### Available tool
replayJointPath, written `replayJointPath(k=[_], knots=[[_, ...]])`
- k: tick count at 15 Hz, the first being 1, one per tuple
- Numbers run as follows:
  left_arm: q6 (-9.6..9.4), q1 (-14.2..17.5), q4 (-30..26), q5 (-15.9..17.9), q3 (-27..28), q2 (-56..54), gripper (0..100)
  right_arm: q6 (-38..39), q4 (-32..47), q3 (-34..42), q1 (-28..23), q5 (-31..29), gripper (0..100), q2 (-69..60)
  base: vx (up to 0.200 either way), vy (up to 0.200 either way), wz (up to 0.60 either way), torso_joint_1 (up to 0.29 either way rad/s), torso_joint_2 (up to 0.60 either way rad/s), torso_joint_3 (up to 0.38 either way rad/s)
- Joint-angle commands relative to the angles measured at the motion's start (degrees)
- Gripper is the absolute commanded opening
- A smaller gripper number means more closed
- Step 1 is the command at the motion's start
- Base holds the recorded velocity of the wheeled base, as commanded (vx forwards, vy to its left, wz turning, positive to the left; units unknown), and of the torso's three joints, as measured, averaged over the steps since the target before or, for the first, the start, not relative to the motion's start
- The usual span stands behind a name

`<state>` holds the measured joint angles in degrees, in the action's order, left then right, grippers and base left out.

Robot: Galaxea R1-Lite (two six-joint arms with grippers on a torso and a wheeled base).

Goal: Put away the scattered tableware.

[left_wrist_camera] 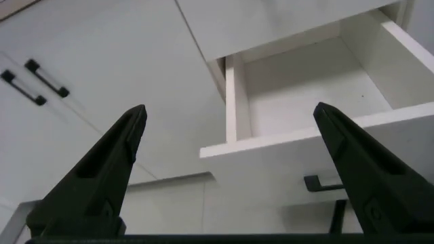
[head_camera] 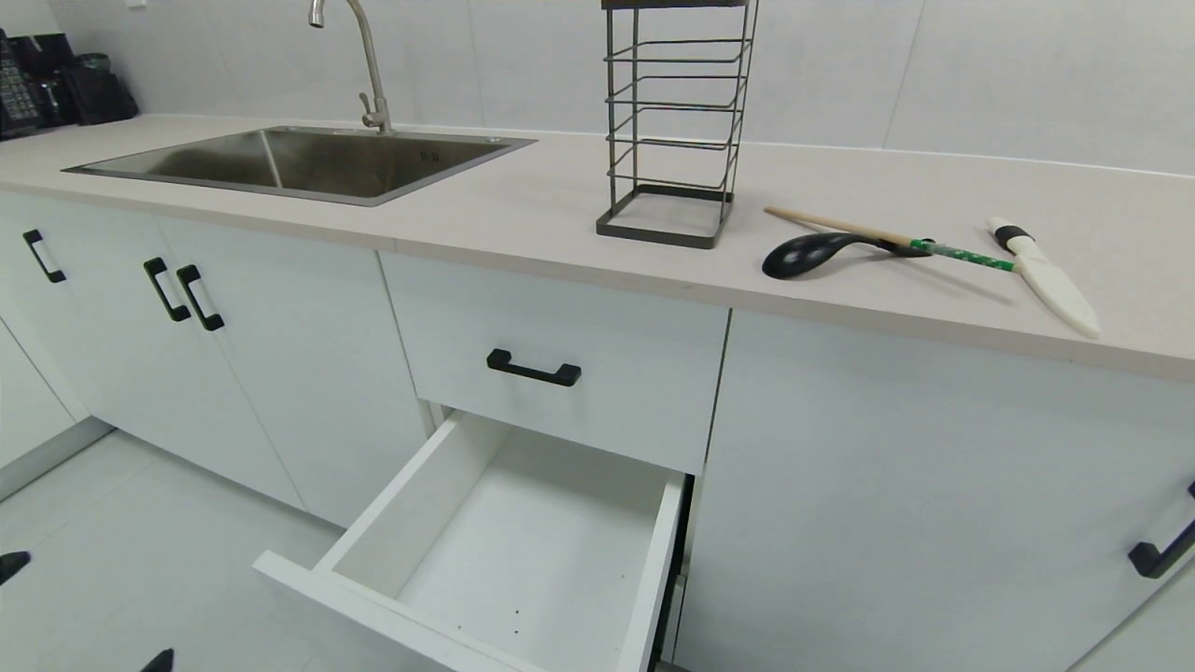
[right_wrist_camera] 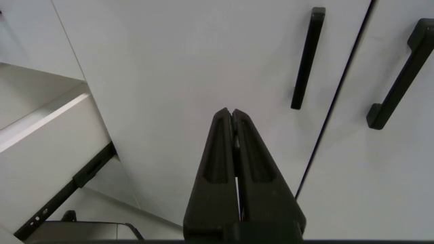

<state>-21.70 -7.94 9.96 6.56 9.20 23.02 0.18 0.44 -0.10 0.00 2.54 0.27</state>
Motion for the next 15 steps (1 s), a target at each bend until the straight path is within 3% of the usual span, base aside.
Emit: replayJointPath(k=[1,2,3,5,7,9,11,12,14,15], knots=[[2.63,4.5,-1.8,-0.6,1.3,-9.0,100,0.0,0.0,0.0,0.0,0.0,0,0.1,0.000,0.000,0.00,0.000,0.00,0.000],[4.03,5.7,-1.9,-0.7,0.8,-10.0,100,0.0,0.0,0.0,0.0,0.0,0,0.1,0.000,0.000,0.00,0.000,0.00,0.000],[6.93,9.4,-2.0,-0.8,-0.4,-12.5,100,0.0,0.0,0.0,0.0,0.0,0,0.1,0.000,0.000,0.00,0.000,0.00,0.000],[8.34,13.5,-2.0,-0.8,-4.6,-16.8,100,0.0,0.0,0.0,0.0,0.0,0,0.1,0.000,0.000,0.00,0.000,0.00,0.000],[8.34,14.0,-0.6,-0.5,-9.2,-17.5,100,0.0,0.0,0.0,0.0,0.0,0,0.1,0.000,0.000,0.00,0.000,0.00,0.000],[9.13,14.0,-5.8,0.1,-9.2,-17.6,100,0.0,0.0,0.0,0.0,0.0,0,0.1,0.000,0.000,0.00,0.000,0.00,0.000],[10.19,13.7,-6.5,5.7,-9.2,-17.5,100,0.0,0.0,0.0,0.0,0.0,0,0.1,0.000,0.000,0.00,0.000,0.00,0.000],[9.66,13.7,-6.4,7.7,-9.2,-17.6,100,0.0,0.0,0.0,0.0,0.0,0,0.1,0.000,0.000,0.00,0.000,0.00,0.000],[9.83,13.7,-6.4,6.8,-9.2,-17.6,100,0.0,0.0,0.0,0.0,0.0,0,0.1,0.000,0.000,0.00,0.000,0.00,0.000],[10.98,13.8,-6.4,3.3,-9.2,-17.6,100,0.0,0.0,0.0,0.0,0.0,0,0.1,0.000,0.000,0.00,0.000,0.00,0.000]])
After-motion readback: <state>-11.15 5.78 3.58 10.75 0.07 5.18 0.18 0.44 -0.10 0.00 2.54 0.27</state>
